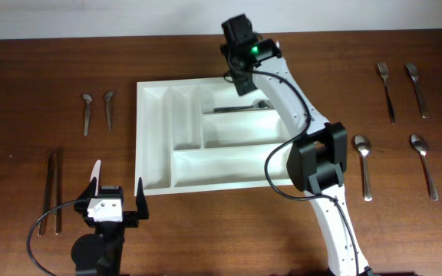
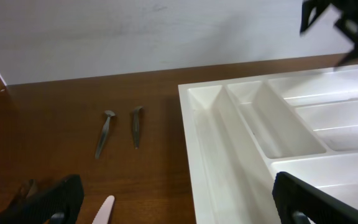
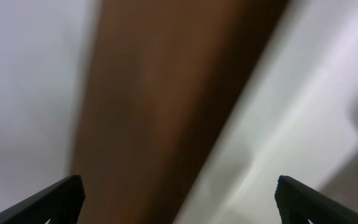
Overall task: Pack container
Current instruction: 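Lower the fork into the upper right tray compartment and release, then move the right gripper back over the remaining forks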
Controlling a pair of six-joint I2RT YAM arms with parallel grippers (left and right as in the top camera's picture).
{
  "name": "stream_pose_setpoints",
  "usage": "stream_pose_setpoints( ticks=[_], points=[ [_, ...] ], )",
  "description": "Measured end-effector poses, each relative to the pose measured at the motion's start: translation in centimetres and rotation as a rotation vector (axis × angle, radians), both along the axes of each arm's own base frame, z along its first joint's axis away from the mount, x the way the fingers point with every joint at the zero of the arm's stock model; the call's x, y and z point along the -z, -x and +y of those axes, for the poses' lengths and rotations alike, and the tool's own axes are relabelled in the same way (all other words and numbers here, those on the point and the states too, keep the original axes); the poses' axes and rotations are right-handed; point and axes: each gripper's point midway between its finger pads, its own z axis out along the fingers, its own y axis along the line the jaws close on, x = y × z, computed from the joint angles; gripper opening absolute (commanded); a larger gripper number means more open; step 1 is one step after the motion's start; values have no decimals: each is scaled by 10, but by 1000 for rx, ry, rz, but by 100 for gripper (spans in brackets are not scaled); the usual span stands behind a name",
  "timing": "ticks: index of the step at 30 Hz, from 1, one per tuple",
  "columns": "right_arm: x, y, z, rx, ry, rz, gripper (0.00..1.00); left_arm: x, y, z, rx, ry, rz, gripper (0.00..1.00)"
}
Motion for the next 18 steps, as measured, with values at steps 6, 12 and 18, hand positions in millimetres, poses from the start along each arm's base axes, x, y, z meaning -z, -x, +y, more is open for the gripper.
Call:
stream_pose_setpoints(
  ticks=[6, 12, 18],
  points=[
    [-85, -25, -32, -203, 165, -199, 99, 0, 0, 0, 0, 0, 0, 99],
    [-155, -8, -109, -507, 523, -249, 99, 0, 0, 0, 0, 0, 0, 99],
    [-174, 29, -177, -732, 752, -131, 99, 0, 0, 0, 0, 0, 0, 99]
  ],
)
